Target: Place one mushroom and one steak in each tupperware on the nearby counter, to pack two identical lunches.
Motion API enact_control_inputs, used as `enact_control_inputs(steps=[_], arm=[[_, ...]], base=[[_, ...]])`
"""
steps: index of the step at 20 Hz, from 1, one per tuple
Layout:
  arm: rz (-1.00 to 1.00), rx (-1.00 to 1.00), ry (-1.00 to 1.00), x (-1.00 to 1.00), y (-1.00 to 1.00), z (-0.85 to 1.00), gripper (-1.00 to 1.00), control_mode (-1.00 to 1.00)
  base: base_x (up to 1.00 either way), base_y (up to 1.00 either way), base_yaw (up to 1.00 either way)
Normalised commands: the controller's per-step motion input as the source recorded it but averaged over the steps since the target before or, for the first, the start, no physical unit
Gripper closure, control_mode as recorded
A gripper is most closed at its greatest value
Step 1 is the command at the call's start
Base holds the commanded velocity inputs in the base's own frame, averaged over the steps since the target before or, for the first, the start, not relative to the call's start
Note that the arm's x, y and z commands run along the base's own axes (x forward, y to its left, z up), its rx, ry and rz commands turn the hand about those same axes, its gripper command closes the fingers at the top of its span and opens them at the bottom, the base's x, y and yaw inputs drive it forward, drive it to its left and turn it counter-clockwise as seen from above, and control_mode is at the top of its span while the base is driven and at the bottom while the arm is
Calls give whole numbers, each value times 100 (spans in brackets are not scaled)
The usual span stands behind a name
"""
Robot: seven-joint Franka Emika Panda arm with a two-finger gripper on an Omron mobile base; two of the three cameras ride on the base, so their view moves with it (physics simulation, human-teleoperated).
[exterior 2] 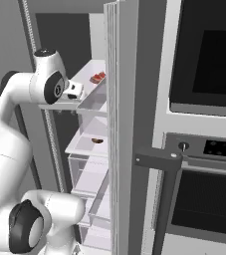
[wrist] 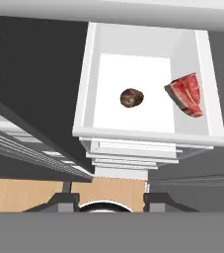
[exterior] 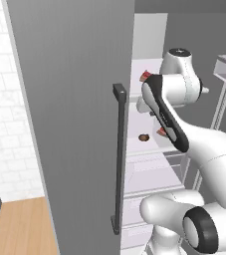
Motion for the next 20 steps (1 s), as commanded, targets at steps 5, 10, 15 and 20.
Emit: enact_control_inputs(steps=[5,10,15,20], arm=[[1,2,-21,-1,-32,15,-100,-100],[0,0,-59,0,-77,62,-100,-100],[-4,0,-16,45,-58,12,-100,-100],[-14,2,13,58,0,7,-100,-100]], base=[[0,0,0],[0,0,0],[0,0,0],[0,0,0]])
